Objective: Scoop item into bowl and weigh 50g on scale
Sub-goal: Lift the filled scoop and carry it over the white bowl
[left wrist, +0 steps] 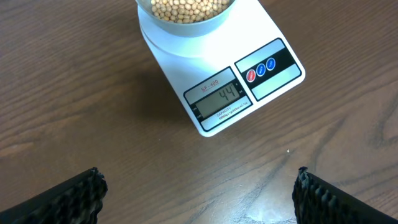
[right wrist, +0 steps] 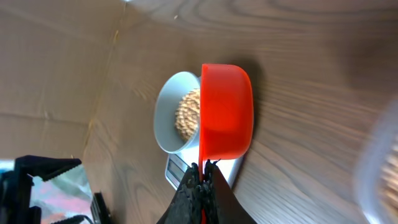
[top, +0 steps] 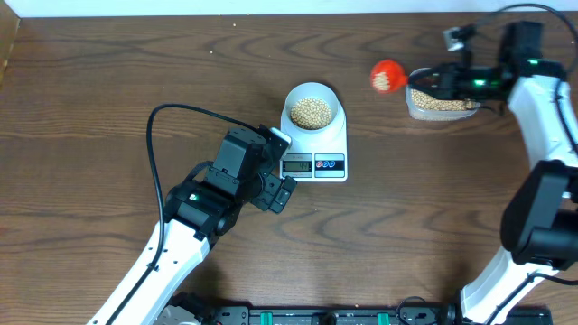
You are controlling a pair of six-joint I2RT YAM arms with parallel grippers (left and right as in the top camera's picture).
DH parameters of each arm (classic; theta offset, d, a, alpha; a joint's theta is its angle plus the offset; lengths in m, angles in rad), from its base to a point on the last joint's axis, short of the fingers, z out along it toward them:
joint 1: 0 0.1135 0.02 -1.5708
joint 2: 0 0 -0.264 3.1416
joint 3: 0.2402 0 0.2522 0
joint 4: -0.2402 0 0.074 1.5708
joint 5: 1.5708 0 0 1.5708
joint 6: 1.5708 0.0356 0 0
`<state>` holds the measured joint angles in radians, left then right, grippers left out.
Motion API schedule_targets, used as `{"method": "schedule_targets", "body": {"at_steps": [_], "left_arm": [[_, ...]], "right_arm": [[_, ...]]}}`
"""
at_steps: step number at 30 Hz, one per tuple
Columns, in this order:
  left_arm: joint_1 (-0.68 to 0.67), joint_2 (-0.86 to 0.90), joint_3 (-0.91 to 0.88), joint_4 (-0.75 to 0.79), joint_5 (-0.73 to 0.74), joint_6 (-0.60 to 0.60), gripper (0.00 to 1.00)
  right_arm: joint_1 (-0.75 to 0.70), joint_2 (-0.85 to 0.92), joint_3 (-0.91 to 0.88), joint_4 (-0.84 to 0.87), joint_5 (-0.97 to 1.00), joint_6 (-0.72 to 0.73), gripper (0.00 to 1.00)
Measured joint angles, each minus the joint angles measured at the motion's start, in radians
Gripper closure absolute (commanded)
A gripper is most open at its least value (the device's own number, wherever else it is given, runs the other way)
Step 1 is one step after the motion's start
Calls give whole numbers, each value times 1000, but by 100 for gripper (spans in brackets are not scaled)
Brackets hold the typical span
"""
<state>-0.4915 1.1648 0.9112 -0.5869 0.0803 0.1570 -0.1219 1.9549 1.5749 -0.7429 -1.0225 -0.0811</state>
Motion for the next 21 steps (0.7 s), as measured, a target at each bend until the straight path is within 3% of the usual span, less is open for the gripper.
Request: {"method": "schedule_targets", "body": {"at_steps": [21], "left_arm": [[0,0,0,0,0,0,2]], "right_arm": [[320,0,0,117,276,71,99]]}}
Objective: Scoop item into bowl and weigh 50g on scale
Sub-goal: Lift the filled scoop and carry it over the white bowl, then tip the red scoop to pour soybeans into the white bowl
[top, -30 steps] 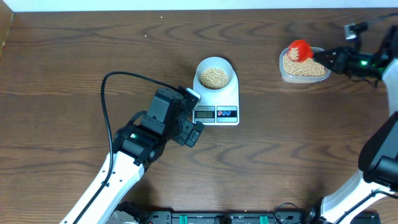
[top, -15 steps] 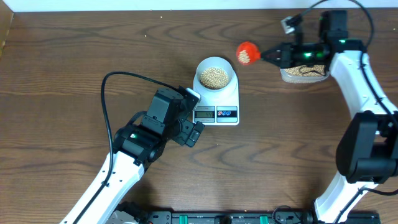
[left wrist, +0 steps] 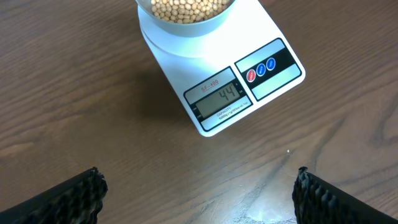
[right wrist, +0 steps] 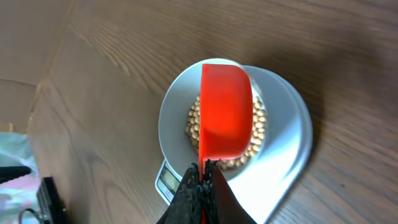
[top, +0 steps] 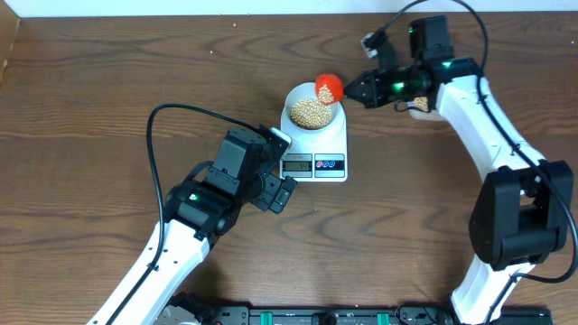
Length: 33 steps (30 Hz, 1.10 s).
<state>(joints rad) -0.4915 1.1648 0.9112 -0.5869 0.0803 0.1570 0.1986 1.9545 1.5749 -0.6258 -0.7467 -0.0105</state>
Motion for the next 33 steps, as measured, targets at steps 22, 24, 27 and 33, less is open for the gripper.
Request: {"method": "schedule_targets", "body": {"at_steps": [22,24,27,33], "left_arm": [[0,0,0,0,0,0,2],[0,0,0,0,0,0,2],[0,0,0,0,0,0,2],[0,0,0,0,0,0,2]], "right_arm": [[113,0,0,63,188,-29,99],[116,0,0,62,192,-39,99],[122,0,0,53,201,-53,99],[135,0,0,30,219,-95,99]]}}
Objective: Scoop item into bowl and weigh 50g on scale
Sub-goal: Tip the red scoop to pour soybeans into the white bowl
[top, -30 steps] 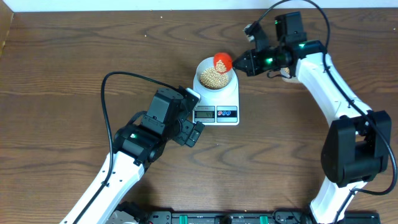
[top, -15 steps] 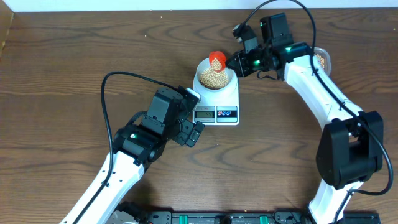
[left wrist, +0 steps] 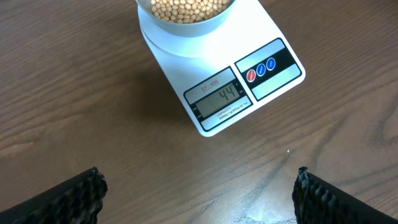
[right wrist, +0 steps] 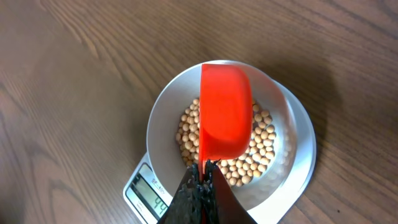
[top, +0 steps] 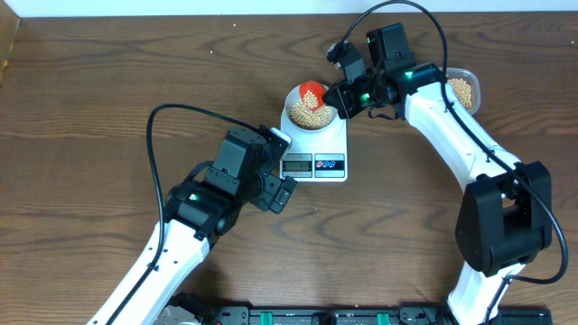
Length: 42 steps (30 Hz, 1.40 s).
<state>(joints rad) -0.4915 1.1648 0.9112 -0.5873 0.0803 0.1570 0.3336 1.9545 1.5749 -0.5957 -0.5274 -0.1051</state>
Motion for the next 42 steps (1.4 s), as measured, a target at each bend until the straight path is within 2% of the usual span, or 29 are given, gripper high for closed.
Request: {"method": "schedule_targets", "body": {"at_steps": [21,42], "left_arm": [[0,0,0,0,0,0,2],[0,0,0,0,0,0,2]], "right_arm": [[0,0,0,-10,9,-243,99],[1,0,0,-14,9,-361,99]]}}
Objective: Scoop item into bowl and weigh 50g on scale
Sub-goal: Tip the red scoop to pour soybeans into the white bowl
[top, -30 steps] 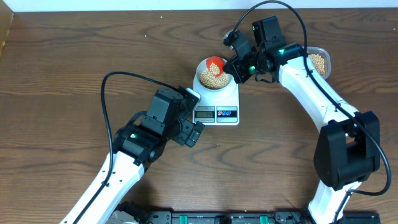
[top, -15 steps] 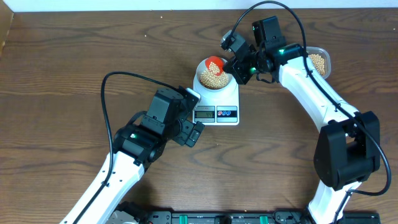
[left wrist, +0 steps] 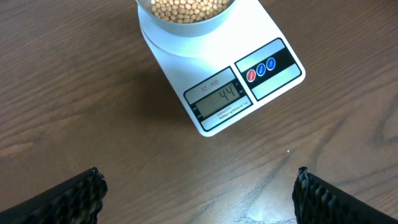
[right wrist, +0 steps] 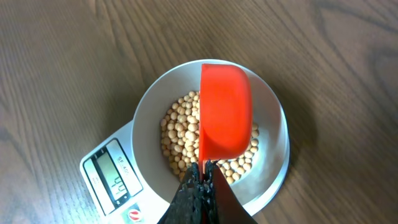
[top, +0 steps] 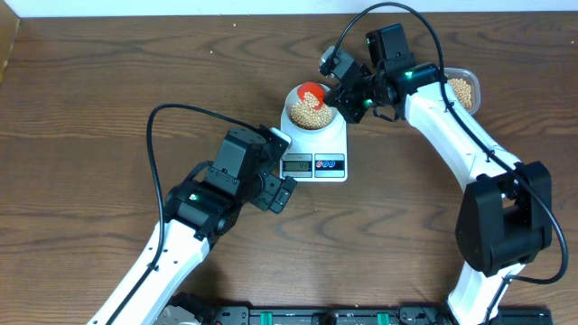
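A white scale (top: 315,149) carries a white bowl (top: 312,106) of soybeans (right wrist: 180,127); its display (left wrist: 222,97) reads 44. My right gripper (right wrist: 201,178) is shut on the handle of a red scoop (right wrist: 224,112), whose cup hangs over the bowl, seen from its underside in the right wrist view. In the overhead view the scoop (top: 312,92) sits over the bowl's far side. My left gripper (left wrist: 198,190) is open over bare table in front of the scale, holding nothing.
A clear container (top: 461,88) of soybeans stands at the back right, behind my right arm. Black cables loop over the table near both arms. The table's far edge runs along the top of the overhead view.
My right wrist has turned a little over the bowl, so the scale display now shows at lower left in its view. The scoop stays over the bowl; the reading stays 44.
My right gripper held the red scoop beside the bean container at the back right. Then the scoop was at the bowl's right rim, then over the beans in the bowl, where it is now. My left gripper stayed open and still; the display read 44 throughout.
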You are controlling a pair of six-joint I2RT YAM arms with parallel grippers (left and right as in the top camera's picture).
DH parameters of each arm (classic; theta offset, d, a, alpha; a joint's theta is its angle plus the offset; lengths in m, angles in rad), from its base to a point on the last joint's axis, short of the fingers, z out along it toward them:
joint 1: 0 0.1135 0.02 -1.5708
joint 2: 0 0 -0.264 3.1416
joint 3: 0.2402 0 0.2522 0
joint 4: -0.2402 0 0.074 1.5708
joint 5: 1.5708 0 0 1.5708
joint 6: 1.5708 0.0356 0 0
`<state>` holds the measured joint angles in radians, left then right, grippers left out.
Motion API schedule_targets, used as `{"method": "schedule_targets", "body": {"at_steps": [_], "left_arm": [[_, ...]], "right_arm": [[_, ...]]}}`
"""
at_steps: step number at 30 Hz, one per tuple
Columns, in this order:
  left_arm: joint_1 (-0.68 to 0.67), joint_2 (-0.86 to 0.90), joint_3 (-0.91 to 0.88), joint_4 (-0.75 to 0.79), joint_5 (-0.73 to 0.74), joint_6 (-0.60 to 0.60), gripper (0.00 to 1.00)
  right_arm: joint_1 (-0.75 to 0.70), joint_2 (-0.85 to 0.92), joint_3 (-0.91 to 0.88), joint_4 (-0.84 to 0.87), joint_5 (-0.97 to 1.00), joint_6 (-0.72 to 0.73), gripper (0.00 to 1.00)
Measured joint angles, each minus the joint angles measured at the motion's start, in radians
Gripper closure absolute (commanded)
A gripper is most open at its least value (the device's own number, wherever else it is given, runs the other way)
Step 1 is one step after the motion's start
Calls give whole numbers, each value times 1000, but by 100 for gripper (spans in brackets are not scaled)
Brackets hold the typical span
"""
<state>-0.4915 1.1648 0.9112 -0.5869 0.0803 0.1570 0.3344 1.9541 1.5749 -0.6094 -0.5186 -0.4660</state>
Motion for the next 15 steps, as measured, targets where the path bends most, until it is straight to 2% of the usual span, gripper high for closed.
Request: {"method": "schedule_targets", "body": {"at_steps": [15], "left_arm": [[0,0,0,0,0,0,2]], "right_arm": [[17,0,0,-3,2,-50,99]]}}
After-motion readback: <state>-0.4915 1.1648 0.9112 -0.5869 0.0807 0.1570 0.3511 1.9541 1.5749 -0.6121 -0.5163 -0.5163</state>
